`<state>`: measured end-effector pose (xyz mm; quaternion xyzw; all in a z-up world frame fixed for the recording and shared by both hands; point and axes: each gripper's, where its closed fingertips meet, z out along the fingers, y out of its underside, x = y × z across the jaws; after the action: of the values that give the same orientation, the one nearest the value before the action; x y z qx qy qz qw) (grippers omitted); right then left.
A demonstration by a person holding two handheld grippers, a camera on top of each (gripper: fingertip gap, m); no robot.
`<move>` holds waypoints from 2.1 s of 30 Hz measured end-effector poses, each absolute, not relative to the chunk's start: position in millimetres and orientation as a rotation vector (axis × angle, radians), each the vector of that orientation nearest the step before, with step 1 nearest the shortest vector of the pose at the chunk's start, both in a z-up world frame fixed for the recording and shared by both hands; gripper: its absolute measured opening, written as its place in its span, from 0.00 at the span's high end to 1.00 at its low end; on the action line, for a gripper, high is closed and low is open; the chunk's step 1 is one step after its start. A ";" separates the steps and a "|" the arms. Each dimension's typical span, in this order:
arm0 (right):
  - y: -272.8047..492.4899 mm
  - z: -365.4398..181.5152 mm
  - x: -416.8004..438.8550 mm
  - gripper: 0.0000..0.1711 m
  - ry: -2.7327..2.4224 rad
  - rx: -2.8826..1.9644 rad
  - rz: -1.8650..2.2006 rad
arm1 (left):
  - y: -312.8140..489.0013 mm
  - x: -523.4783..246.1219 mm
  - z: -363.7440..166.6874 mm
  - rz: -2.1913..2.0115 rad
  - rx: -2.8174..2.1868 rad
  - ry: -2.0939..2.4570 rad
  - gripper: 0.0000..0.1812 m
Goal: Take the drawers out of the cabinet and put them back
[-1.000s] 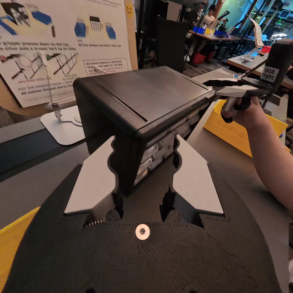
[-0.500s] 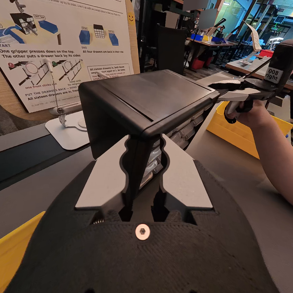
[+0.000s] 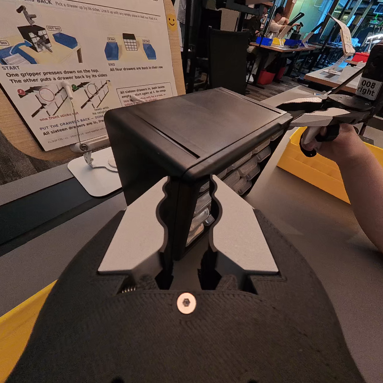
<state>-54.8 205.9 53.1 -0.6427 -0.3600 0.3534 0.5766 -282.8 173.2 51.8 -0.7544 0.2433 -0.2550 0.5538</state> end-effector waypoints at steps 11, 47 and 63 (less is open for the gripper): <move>207.1 53.1 -54.3 0.69 -0.835 -1.500 0.836 | 173.0 -281.9 51.5 -0.575 -1.787 0.584 0.81; 209.2 52.3 -52.4 0.69 -0.816 -1.507 0.851 | 173.0 -280.3 50.6 -0.567 -1.782 0.595 0.81; 209.2 52.1 -53.3 0.69 -0.818 -1.516 0.821 | 175.7 -280.8 50.5 -0.557 -1.778 0.594 0.80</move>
<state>-53.3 209.2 52.1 -0.6480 -0.3496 0.3512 0.5784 -280.8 175.7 50.5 -0.7539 0.2520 -0.2362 0.5589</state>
